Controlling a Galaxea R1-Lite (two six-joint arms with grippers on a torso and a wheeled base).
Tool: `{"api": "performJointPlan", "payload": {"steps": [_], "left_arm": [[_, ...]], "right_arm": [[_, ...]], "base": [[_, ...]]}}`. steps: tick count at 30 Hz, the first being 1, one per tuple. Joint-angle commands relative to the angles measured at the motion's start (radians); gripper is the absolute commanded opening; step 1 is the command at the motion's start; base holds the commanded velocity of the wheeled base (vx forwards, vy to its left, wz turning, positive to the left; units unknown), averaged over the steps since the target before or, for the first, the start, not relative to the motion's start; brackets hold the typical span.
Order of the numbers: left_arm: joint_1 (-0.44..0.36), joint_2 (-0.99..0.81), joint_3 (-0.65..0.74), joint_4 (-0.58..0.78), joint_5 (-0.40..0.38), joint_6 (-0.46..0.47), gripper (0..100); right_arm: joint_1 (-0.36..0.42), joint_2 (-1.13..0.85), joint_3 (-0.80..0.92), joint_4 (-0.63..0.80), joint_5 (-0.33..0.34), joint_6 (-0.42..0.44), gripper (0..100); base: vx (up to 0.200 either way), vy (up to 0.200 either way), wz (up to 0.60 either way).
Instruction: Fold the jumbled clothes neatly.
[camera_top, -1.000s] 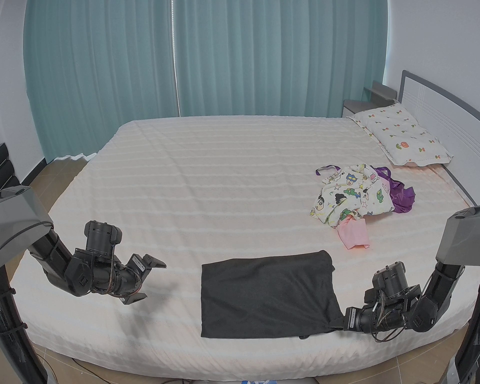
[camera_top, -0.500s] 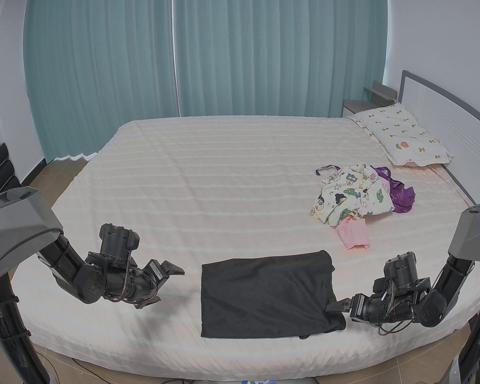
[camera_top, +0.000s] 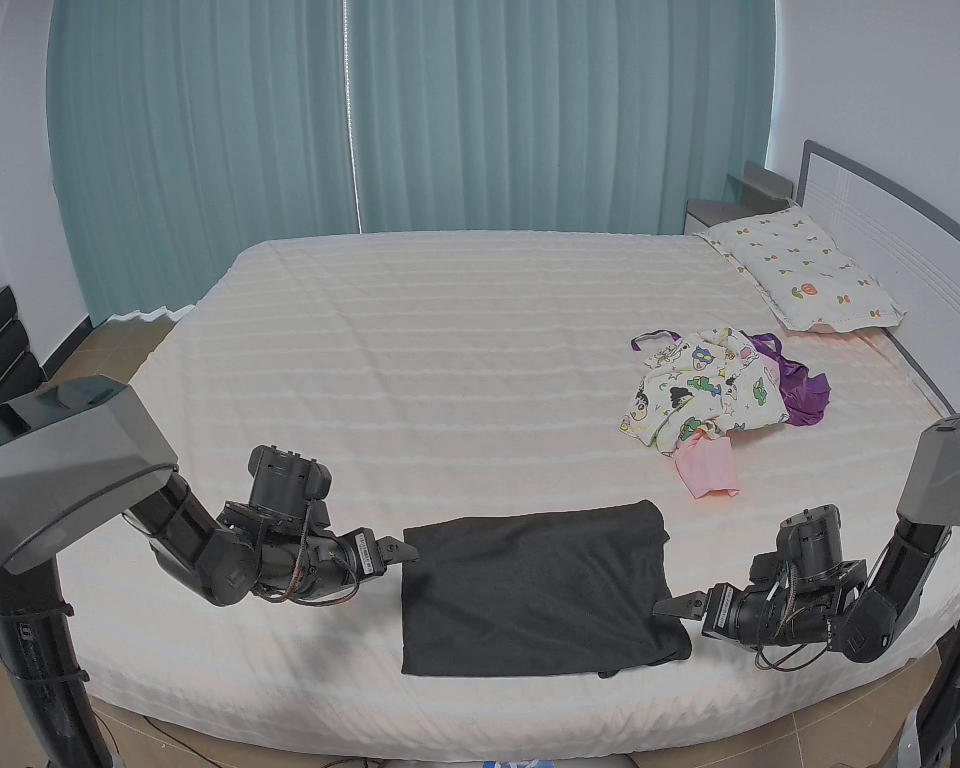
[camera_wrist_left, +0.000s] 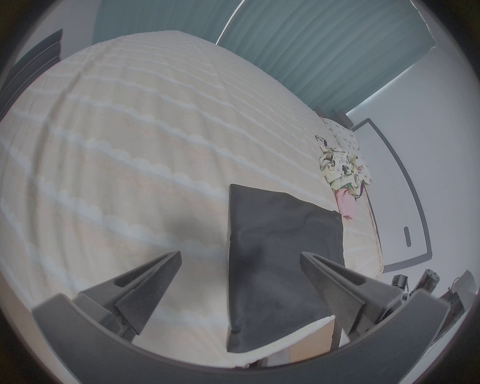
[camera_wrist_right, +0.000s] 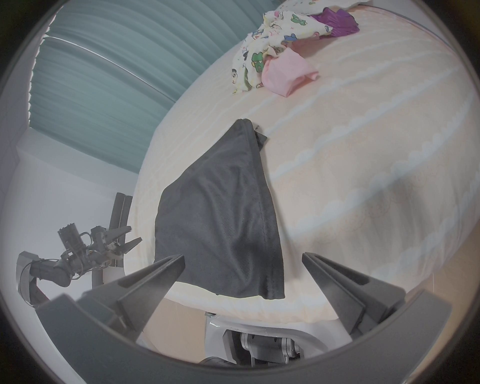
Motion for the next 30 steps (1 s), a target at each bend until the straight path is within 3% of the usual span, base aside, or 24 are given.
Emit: {"api": "performJointPlan", "payload": {"steps": [1,9,30], "left_arm": [[-0.032,0.084,-0.061,-0.002,-0.005,0.027,100],[-0.072,0.153,-0.126,0.0,0.02,0.085,100],[-0.124,0.228,-0.225,0.001,0.066,0.084,100]], "right_arm": [[0.005,0.02,0.02,-0.014,0.0,0.008,100],[0.017,0.011,0.023,-0.02,0.0,0.031,100],[0.038,0.011,0.015,-0.022,0.0,0.034,100]], "base": [[0.0,0.0,0.0],[0.0,0.0,0.0],[0.0,0.0,0.0]]}}
